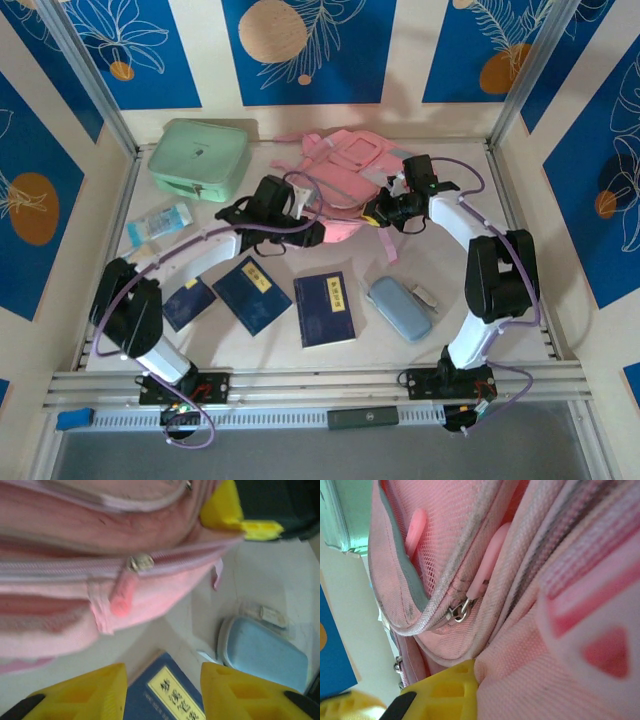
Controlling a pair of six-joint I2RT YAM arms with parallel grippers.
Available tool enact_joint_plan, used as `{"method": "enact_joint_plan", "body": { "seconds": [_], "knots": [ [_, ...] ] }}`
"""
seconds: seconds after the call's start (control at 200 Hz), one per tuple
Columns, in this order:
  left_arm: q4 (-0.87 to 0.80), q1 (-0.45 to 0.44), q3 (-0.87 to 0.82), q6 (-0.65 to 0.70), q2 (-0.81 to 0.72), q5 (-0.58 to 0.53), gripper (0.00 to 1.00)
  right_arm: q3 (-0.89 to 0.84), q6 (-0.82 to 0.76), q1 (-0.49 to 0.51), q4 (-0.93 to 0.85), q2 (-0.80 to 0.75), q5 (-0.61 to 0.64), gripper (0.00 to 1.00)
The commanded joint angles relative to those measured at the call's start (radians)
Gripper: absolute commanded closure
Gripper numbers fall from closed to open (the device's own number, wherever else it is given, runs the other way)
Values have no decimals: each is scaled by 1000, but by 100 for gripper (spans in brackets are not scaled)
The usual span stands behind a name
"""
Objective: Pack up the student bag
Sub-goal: Unzip the student bag at the center of the table.
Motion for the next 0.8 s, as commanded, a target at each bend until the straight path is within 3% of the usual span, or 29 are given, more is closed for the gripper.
{"method": "enact_joint_plan", "body": {
  "seconds": [0.0, 0.145, 0.35, 0.545, 0.795],
  "knots": [
    [-66, 13, 72, 85, 55, 92, 51, -12, -59, 10, 58, -78, -63, 96],
    [-69, 24, 128, 95, 111, 98, 48, -18, -73, 17, 74, -81, -74, 96],
    [32, 48, 122, -15, 166, 131, 43, -40, -80, 26, 123, -83, -110, 96],
    [90, 47, 81, -53, 171, 85, 40, -49, -104, 37, 145, -86, -137, 96],
    [160, 18, 88, -73, 192, 93, 46, -63, -136, 70, 191, -91, -183, 97]
  ]
}}
